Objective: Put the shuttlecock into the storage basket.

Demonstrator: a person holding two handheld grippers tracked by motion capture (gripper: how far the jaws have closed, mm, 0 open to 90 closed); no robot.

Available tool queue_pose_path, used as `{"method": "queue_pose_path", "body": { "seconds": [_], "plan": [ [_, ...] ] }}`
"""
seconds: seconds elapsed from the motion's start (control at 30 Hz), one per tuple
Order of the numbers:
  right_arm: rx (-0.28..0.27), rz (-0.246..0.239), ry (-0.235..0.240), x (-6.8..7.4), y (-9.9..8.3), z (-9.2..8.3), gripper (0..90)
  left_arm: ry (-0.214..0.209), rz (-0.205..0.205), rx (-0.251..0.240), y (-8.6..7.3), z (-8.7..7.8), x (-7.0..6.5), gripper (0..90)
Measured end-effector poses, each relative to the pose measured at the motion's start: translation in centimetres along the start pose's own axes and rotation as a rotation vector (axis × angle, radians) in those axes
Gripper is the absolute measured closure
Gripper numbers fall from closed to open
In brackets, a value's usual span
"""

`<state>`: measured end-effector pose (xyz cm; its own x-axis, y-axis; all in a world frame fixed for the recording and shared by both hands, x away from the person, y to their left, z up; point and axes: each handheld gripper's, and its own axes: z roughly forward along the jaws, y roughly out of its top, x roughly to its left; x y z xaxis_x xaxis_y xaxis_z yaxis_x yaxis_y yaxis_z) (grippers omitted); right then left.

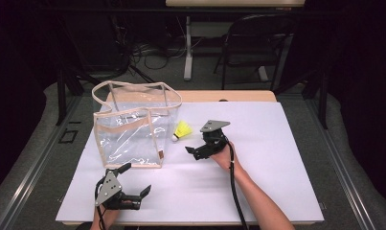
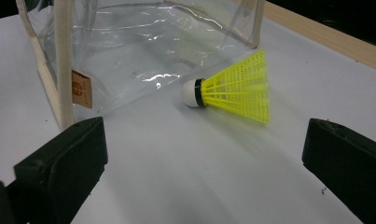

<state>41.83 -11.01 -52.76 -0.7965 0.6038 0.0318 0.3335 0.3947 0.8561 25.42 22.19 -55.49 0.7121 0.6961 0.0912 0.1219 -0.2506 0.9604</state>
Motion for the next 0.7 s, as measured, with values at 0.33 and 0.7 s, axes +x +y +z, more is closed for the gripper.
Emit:
{"method": "queue_pose_path", "body": {
  "seconds": [0.33, 0.7],
  "plan": [
    [0.027, 0.012, 0.007, -1.1, 0.7, 1.2, 0.0, -0.002, 0.001, 0.003, 0.0, 0.1, 0.0, 0.0],
    [0.052, 0.03, 0.01, -2.4, 1.7, 2.3, 0.0, -0.004, 0.001, 0.008, 0.0, 0.1, -0.1, 0.0]
  ]
}}
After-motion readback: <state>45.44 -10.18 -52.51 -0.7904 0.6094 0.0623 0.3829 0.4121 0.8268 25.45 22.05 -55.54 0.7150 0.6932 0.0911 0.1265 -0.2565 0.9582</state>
